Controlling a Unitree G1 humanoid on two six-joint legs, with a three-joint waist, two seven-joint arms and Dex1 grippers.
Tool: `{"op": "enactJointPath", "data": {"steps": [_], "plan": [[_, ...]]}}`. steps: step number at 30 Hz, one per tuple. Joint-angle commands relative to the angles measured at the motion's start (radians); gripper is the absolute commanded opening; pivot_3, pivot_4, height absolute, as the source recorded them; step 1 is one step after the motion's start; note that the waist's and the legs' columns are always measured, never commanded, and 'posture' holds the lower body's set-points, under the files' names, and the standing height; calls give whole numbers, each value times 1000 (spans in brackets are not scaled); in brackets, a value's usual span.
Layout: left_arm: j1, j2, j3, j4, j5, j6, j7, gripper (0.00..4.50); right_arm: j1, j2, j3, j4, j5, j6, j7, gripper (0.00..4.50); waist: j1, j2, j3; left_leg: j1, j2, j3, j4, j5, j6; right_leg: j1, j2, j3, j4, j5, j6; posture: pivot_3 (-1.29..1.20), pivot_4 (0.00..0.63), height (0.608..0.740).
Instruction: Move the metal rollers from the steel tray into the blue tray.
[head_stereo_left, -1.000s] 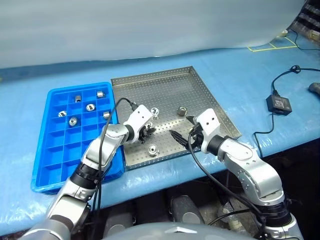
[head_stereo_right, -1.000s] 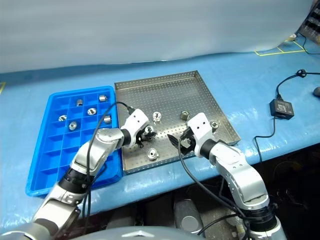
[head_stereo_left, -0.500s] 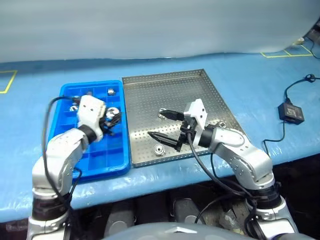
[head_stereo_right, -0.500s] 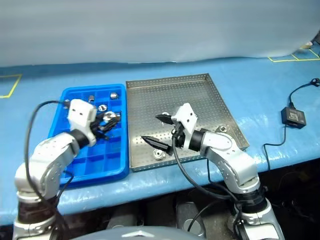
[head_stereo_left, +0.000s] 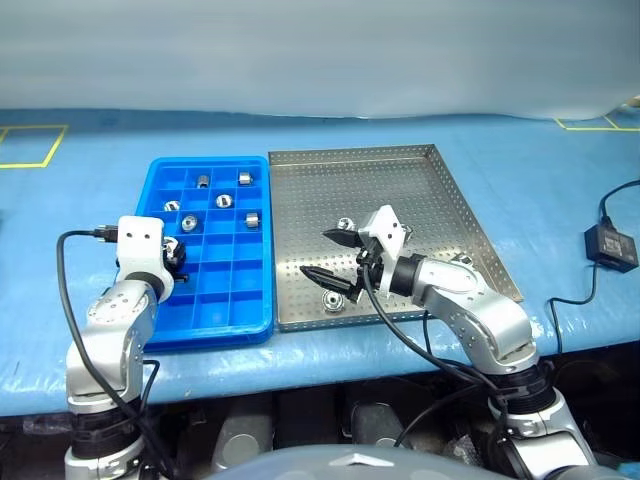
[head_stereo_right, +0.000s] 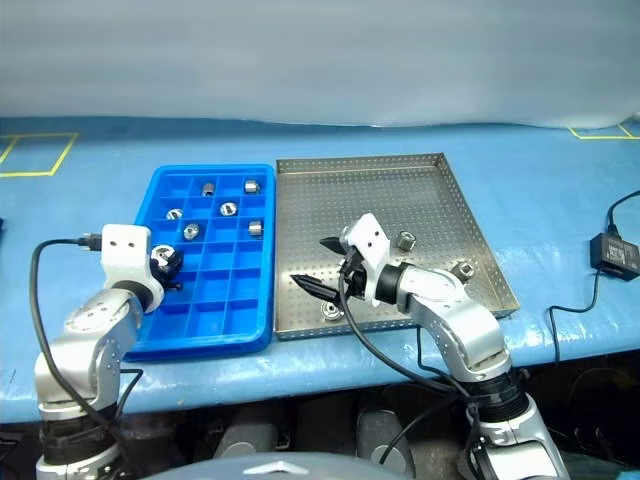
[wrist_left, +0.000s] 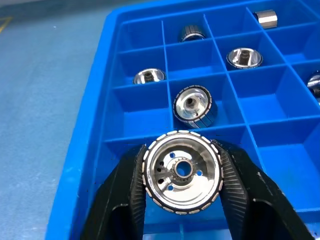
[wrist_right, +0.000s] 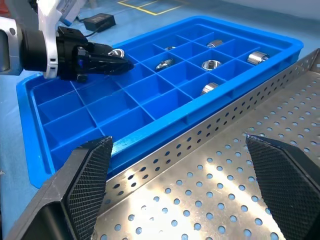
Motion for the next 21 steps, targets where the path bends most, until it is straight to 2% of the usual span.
{"op": "enactJointPath", "data": {"steps": [1, 7, 15, 21], "plan": [[-19, 1, -1, -5, 21, -47, 19, 2430, -1, -7, -25, -23, -2, -6, -16, 4500, 0, 0, 0, 0, 0, 0, 0, 0, 0, 0, 0, 0, 0, 0, 0, 58, 150, 740], [-12, -24, 24, -15, 27, -74, 53, 4386, 6, -25, -41, -28, -2, 2, -34, 4500, 0, 0, 0, 0, 0, 0, 0, 0, 0, 0, -1, 0, 0, 0, -1, 55, 150, 740], [-13, -38, 46, -25, 52, -89, 107, 4480, -11, -24, -51, -8, -5, 12, -74, 4500, 0, 0, 0, 0, 0, 0, 0, 0, 0, 0, -1, -1, 0, 0, -1, 52, 150, 740], [-26, -50, 27, -42, 3, -117, 61, 4480, -15, -30, -46, -11, -16, 25, -92, 4500, -1, 0, 0, 0, 0, 0, 0, 0, 0, 0, -1, -1, 0, 0, -1, 35, 150, 740]]}}
